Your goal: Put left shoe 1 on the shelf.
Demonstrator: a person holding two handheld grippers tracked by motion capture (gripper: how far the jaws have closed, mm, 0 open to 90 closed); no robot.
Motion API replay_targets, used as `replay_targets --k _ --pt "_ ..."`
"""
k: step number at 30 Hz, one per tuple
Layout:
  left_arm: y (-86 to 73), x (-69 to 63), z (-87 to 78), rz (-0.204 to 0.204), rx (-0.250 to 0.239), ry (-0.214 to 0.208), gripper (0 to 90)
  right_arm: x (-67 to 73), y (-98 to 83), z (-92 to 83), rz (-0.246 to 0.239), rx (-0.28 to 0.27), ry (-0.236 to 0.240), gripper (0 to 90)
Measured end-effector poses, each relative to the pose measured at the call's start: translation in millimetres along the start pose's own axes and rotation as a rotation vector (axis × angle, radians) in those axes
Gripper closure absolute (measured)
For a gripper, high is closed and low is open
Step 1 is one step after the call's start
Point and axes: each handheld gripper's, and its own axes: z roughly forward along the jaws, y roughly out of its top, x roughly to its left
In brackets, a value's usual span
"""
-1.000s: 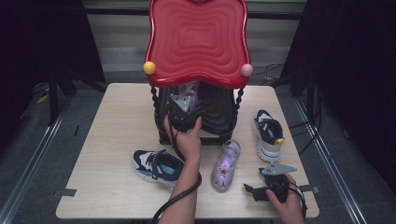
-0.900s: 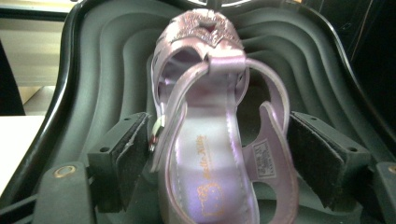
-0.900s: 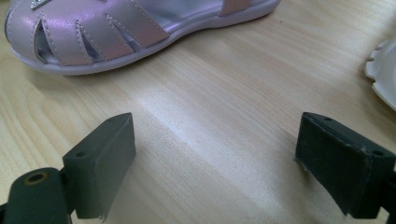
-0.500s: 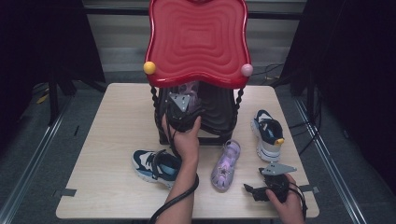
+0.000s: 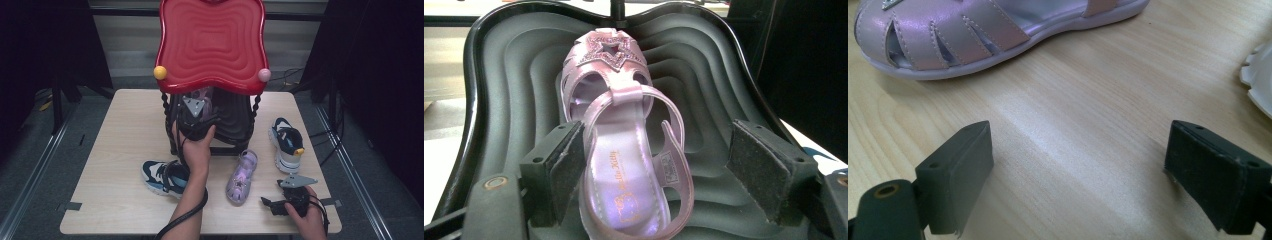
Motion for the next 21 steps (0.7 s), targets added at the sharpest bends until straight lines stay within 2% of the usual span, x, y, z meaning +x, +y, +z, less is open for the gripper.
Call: replay_targets --k 3,8,9,11,14,21 --pt "0.3 0.2 -2.4 0.006 -0.009 0.002 22.1 0.0 0.0 0.0 -0.001 0.000 0.000 11.3" --pt "1.8 1.4 -7.7 0.022 -0.002 -0.019 22.0 0.0 0.0 0.0 -0.001 0.000 0.000 11.3" --pt "3.2 2.5 -9.9 0.039 0.007 -0.031 22.0 -0.1 0.0 0.0 -0.001 0.000 0.000 11.3" --pt "4.3 2.5 -10.8 0.040 0.011 -0.036 22.0 -0.1 0.0 0.0 -0.001 0.000 0.000 11.3" --pt "8.2 0.7 -13.2 0.062 0.028 -0.065 21.7 0.0 0.0 0.0 -0.001 0.000 0.000 11.3" --pt "12.7 4.6 -18.5 0.077 0.057 -0.113 22.0 0.0 0.0 0.0 0.000 0.000 0.000 11.3"
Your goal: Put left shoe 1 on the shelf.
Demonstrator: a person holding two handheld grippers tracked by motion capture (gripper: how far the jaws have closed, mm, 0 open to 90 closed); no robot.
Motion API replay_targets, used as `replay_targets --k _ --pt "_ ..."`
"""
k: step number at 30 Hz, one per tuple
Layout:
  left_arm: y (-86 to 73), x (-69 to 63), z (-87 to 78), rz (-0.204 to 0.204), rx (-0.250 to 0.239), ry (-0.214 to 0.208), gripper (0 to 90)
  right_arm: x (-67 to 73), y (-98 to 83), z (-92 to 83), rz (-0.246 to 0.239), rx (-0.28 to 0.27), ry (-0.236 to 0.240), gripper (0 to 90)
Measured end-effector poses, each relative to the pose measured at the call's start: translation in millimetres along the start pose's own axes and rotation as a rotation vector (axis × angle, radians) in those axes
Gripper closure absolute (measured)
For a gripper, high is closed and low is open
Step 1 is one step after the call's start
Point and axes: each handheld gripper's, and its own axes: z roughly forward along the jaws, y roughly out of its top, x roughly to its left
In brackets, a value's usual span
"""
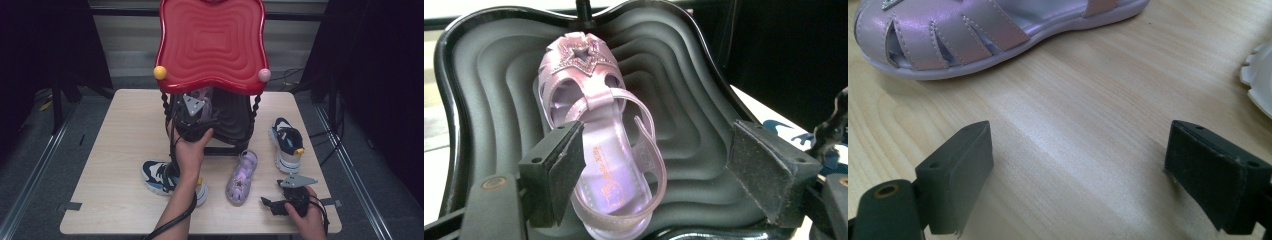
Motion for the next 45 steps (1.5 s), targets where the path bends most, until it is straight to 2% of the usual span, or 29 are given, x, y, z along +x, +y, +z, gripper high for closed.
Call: replay_targets --k 5,7,9,11,14,17,24,37,45 --pt "2.3 4.0 -6.3 0.019 0.014 -0.021 22.0 -0.1 0.0 0.0 -0.001 -0.001 0.000 11.3" --pt "3.1 6.3 -9.3 0.035 0.033 -0.056 21.9 -0.1 0.0 0.0 -0.001 0.000 0.000 11.3" --pt "3.1 7.2 -10.5 0.036 0.036 -0.061 21.7 0.0 0.0 0.0 0.000 0.000 0.000 11.3" --pt "2.4 11.4 -14.9 0.043 0.034 -0.084 21.6 0.0 0.0 0.0 0.000 0.000 0.000 11.3" --pt "1.7 12.9 -18.1 0.029 0.016 -0.093 21.5 0.0 0.0 0.0 0.000 0.000 0.000 11.3" --pt "2.1 18.4 -25.8 0.039 0.004 -0.115 21.4 0.0 0.0 0.0 0.000 0.000 0.000 11.3" --pt "1.5 28.0 -37.5 0.012 -0.022 -0.156 21.3 -0.1 0.0 0.1 -0.001 -0.001 0.001 11.3" --pt "-7.4 48.8 -56.1 0.010 -0.020 -0.172 21.3 -0.1 0.0 0.1 -0.001 -0.001 0.001 11.3" --pt "-19.1 65.6 -67.7 -0.004 -0.018 -0.159 21.6 -0.1 0.0 0.1 -0.001 -0.001 0.001 11.3"
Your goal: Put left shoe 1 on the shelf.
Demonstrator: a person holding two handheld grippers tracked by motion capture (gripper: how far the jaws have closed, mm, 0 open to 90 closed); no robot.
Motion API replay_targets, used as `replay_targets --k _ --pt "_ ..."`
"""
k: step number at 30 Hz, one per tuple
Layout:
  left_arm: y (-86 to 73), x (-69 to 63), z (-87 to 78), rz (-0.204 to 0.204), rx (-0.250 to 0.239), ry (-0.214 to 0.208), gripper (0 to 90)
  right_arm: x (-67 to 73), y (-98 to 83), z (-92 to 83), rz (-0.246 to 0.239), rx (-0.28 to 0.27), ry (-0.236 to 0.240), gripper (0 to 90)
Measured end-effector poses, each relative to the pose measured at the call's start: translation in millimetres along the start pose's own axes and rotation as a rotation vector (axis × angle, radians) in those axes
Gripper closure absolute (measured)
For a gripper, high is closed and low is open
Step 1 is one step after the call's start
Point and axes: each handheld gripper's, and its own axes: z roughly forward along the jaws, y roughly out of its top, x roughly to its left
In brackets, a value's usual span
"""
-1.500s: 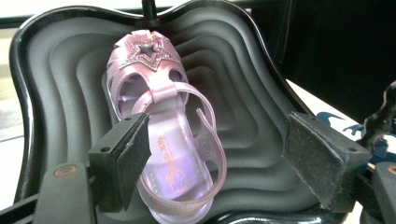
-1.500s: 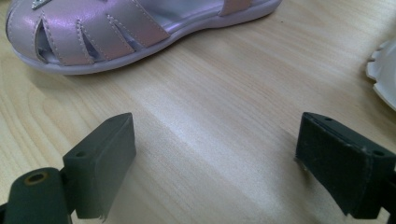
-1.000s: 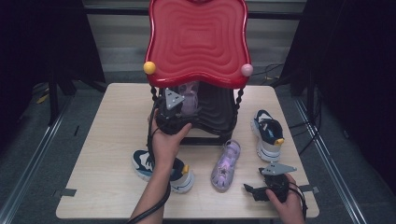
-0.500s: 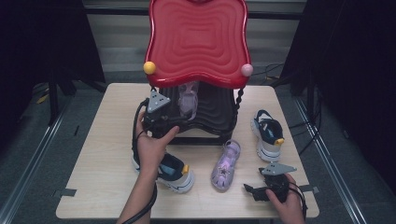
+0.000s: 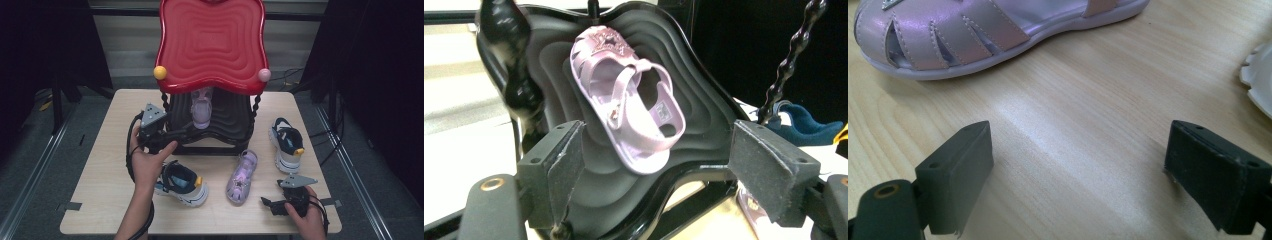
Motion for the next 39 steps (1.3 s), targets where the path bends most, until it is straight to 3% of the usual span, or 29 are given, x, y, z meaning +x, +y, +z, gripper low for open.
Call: replay_targets --k 6,20,33,39 --pt "-6.9 10.2 -7.8 -0.015 0.023 0.002 21.5 0.0 0.0 0.0 0.000 0.000 0.000 11.3" --pt "-31.1 38.4 -23.8 -0.035 0.088 0.052 21.7 0.0 0.0 0.0 -0.001 0.000 0.000 11.3" --pt "-59.4 67.3 -43.1 -0.075 0.133 0.138 22.0 0.0 0.0 0.0 -0.001 0.000 0.000 11.3" --pt "-70.5 76.0 -50.3 -0.075 0.154 0.169 22.2 0.1 0.0 0.0 0.000 0.000 0.000 11.3"
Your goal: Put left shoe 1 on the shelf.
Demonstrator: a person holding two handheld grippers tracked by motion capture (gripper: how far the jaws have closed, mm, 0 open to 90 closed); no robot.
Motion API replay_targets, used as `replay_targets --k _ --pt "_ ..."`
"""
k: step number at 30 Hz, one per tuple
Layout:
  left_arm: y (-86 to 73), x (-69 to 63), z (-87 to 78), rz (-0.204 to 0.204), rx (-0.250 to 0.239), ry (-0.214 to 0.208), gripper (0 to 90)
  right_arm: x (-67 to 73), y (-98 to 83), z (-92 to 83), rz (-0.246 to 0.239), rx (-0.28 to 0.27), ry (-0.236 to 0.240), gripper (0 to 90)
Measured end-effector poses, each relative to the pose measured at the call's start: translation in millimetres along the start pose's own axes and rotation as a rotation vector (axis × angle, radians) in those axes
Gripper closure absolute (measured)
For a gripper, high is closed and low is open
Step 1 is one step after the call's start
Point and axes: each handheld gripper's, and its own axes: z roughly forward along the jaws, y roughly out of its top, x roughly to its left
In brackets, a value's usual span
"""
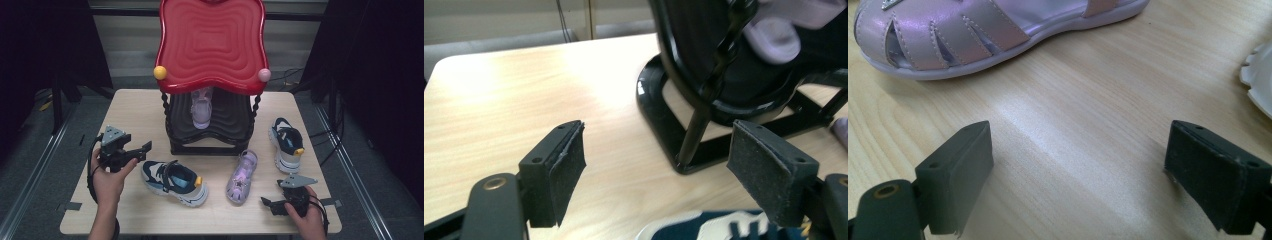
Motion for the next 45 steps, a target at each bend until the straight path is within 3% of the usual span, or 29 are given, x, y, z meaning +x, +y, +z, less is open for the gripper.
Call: replay_targets --k 12,22,36,45 --pt "-29.8 21.6 0.6 -0.041 0.060 0.045 22.2 0.0 0.0 0.0 0.000 0.000 0.000 11.3" --pt "-50.9 32.0 1.5 -0.049 0.107 0.089 22.2 -0.1 0.0 0.0 -0.001 0.000 0.000 11.3" --pt "-77.8 34.4 6.5 -0.042 0.175 0.126 22.2 0.0 0.1 0.0 0.000 0.000 0.001 11.3" --pt "-83.1 32.0 9.7 -0.023 0.202 0.134 22.3 0.8 1.7 1.0 0.012 -0.012 0.021 13.6"
